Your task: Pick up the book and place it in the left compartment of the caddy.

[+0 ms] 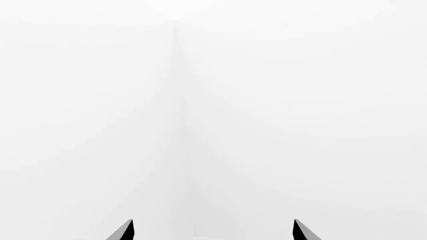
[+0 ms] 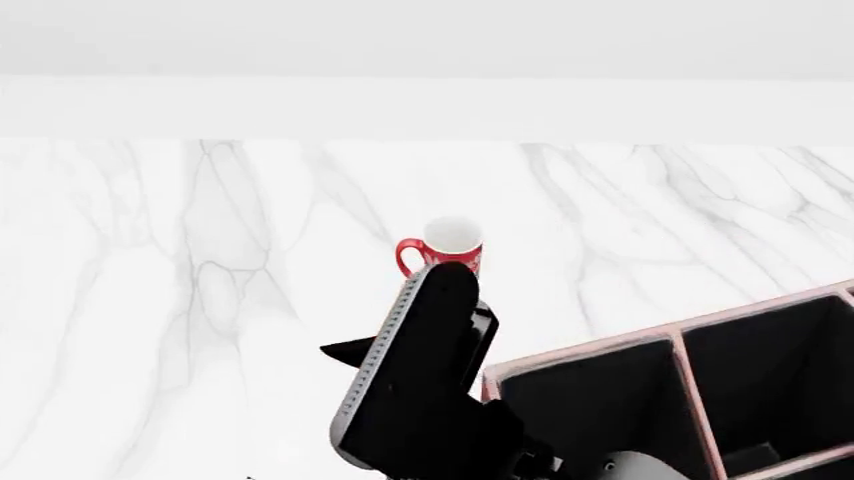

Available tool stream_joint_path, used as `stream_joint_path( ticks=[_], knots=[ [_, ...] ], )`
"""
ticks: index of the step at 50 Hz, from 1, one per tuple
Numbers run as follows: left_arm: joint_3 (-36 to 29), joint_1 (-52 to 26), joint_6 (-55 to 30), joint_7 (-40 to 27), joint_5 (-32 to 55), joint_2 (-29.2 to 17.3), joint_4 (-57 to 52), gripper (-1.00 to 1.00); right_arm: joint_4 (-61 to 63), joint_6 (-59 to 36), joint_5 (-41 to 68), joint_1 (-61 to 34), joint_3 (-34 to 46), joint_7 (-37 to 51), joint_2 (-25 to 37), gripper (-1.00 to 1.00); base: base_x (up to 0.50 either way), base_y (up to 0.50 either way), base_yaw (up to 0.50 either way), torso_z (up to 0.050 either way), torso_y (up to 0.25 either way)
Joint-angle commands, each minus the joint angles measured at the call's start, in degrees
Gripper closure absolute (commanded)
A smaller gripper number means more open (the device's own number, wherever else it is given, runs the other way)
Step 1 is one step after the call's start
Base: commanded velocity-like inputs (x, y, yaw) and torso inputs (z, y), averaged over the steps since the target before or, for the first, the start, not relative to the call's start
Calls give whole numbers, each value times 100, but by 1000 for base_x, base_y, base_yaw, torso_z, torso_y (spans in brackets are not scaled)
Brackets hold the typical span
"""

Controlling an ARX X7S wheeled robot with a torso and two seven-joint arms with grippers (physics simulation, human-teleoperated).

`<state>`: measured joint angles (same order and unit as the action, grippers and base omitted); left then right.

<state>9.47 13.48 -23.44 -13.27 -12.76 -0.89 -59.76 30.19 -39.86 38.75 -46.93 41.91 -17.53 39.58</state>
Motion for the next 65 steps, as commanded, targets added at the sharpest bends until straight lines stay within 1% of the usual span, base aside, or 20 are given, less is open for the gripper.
stream_joint_path(
  ticks=[1,11,28,45,53,57,65],
  knots=[
    [105,33,67,147,-65,84,-23,-100,164,-101,-178,62,213,-187,-161,-100,0,0,0,0,0],
    [117,43,70,150,-68,84,-23,-100,326,-87,-211,202,373,-162,-183,-100,0,0,0,0,0],
    [156,71,88,158,-28,84,-23,-100,416,224,-346,642,610,-82,-283,-100,0,0,0,0,0],
    [139,71,79,147,-45,84,-23,-100,-38,613,-669,1045,939,-150,-409,-100,0,0,0,0,0],
    [109,30,21,155,-69,84,-23,-100,-278,749,-719,1167,966,-164,-427,-100,0,0,0,0,0],
    [97,8,-16,168,-87,84,-23,-100,-402,631,-649,1167,1013,-214,-448,-100,0,0,0,0,0],
    [122,26,4,164,-68,84,-23,-100,-734,747,-586,1246,919,-220,-482,-100,0,0,0,0,0]
  ],
)
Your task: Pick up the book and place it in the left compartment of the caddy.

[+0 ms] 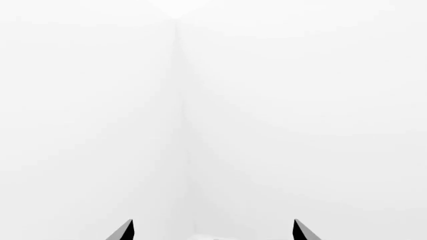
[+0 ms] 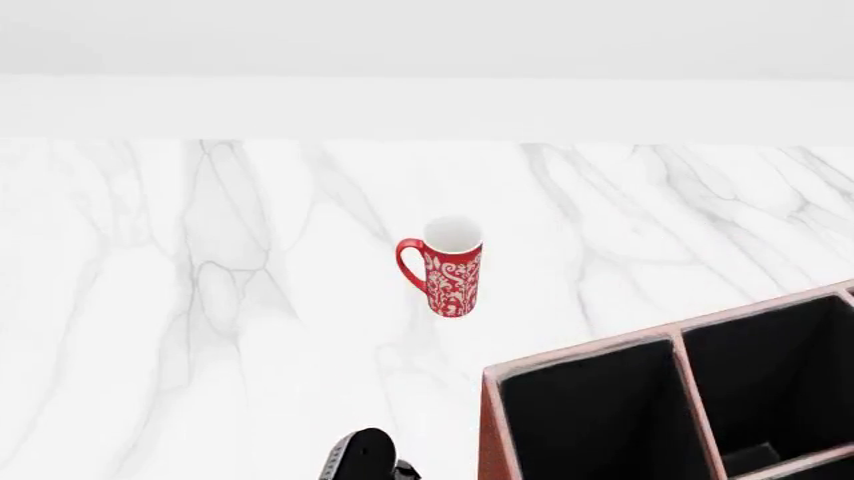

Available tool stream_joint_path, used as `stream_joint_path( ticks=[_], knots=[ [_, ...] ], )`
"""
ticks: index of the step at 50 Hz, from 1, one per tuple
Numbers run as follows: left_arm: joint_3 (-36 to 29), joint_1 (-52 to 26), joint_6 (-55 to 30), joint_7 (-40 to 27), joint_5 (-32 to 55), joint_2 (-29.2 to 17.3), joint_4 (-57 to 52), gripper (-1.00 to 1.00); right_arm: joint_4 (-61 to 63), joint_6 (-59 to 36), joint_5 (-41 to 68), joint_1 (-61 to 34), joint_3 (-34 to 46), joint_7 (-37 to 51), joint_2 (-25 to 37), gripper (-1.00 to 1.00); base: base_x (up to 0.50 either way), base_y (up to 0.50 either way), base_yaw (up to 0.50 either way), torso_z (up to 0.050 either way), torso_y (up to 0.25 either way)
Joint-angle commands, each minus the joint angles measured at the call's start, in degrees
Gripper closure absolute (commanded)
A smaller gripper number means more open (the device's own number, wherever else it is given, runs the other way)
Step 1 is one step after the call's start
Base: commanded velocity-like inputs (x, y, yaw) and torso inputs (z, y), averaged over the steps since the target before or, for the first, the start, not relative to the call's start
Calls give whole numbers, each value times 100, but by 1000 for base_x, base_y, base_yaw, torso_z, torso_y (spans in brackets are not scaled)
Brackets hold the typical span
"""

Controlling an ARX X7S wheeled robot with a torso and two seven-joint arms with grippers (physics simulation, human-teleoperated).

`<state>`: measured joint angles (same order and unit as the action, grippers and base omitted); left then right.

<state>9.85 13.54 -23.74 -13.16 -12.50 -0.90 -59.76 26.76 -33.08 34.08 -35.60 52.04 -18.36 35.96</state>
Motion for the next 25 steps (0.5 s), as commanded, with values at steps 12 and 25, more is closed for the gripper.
stream_joint_path(
  ticks=[12,25],
  knots=[
    [52,-3,-3,156,-125,84,-23,-100,-624,270,-171,242,-92,-166,-120,-100,0,0,0,0,0],
    [5,-33,-50,168,-200,84,-23,-100,-841,385,-399,388,174,-193,-259,-100,0,0,0,0,0]
  ],
)
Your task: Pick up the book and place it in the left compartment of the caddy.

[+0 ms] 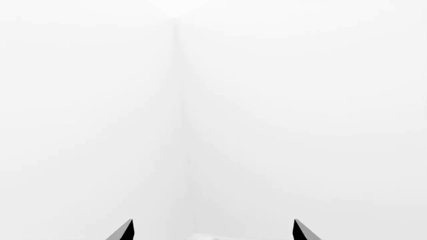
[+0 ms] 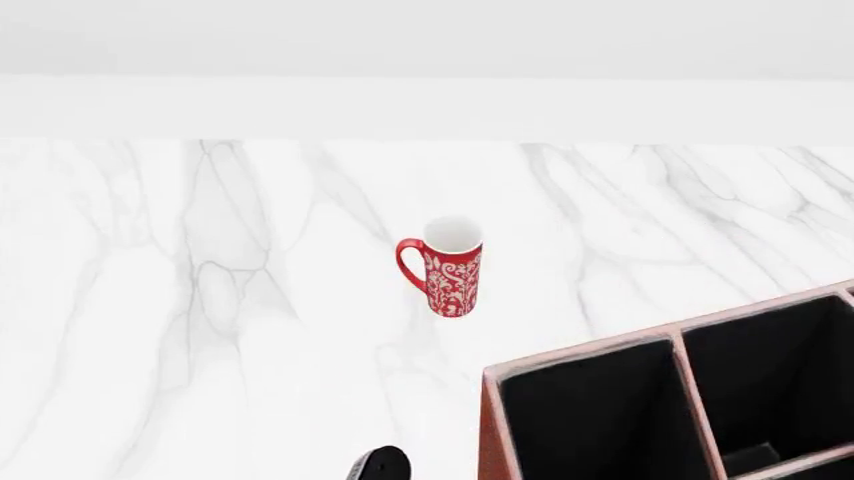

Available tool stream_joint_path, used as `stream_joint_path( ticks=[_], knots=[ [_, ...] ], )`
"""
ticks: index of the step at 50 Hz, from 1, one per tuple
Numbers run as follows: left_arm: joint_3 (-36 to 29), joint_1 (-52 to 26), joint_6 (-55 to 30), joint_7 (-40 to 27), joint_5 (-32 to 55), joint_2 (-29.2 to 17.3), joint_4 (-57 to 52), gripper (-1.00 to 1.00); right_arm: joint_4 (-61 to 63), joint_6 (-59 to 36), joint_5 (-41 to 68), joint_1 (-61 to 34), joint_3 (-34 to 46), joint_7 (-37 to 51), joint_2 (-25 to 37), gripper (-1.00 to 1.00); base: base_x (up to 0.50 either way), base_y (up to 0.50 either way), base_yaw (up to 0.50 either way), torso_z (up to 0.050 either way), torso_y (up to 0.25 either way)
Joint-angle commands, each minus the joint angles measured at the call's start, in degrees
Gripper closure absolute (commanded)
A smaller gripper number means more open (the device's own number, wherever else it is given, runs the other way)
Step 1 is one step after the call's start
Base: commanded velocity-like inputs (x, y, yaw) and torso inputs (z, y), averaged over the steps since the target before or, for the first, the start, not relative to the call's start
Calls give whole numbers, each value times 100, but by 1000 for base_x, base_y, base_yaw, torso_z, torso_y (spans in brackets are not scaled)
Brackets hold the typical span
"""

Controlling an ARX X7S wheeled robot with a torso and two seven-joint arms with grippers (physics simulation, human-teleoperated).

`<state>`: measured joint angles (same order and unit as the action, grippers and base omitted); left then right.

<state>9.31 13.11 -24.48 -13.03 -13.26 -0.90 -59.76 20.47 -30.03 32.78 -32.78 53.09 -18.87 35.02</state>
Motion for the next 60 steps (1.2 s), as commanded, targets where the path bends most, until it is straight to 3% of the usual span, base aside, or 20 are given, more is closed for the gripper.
stream_joint_path(
  ticks=[1,60],
  knots=[
    [72,17,35,152,-101,84,-23,-100,-258,86,-263,92,58,-148,-184,-100,0,0,0,0,0],
    [-133,-196,-314,218,-341,79,-22,-100,-1842,493,-759,-288,526,-749,-764,-100,0,0,0,0,0]
  ],
)
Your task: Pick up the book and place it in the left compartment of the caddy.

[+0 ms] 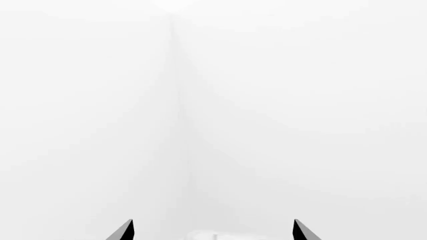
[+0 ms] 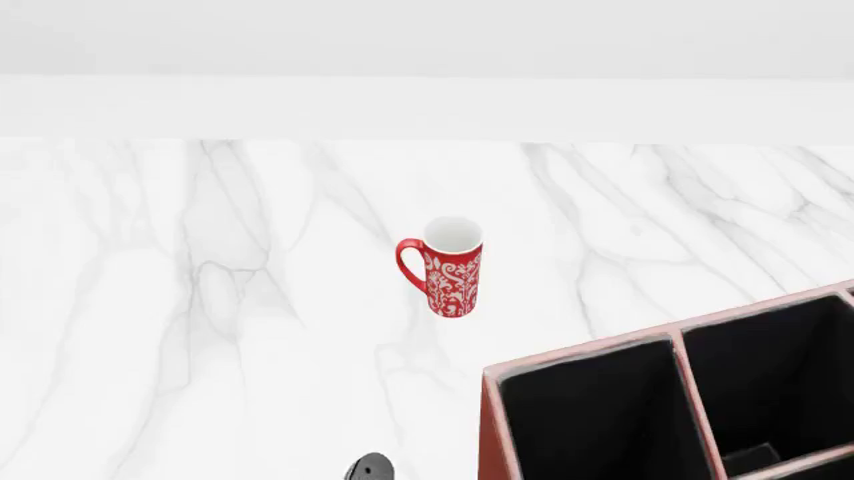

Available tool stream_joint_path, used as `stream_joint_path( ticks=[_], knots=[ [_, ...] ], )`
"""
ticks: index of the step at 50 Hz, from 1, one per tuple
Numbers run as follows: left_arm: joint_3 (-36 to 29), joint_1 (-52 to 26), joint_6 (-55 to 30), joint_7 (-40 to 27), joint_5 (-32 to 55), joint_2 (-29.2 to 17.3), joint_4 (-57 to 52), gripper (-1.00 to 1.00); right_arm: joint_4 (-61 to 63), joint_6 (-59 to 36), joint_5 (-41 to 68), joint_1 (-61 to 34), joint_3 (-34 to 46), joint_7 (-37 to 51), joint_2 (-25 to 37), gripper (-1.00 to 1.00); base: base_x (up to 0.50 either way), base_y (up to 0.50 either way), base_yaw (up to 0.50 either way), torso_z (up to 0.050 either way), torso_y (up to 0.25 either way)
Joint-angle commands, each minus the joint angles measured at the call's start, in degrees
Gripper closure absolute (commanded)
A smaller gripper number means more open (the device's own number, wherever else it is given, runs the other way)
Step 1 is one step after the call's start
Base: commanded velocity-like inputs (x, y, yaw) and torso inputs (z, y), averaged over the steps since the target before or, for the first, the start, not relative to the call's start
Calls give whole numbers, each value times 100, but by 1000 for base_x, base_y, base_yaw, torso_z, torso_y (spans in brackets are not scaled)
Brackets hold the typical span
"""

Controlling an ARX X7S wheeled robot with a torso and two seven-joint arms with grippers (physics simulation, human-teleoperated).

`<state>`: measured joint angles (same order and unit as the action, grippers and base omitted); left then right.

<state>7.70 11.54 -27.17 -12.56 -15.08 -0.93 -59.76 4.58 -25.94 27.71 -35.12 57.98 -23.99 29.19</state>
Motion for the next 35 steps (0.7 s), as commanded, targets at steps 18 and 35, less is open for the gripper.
stream_joint_path(
  ticks=[18,35],
  knots=[
    [-96,-167,-231,204,-297,68,-20,-100,-717,353,-374,-151,167,-471,-404,-100,0,0,0,0,0],
    [-242,-196,-388,-14,-251,-123,34,-100,-1234,587,-620,-293,415,-713,-688,-100,0,0,0,0,0]
  ],
)
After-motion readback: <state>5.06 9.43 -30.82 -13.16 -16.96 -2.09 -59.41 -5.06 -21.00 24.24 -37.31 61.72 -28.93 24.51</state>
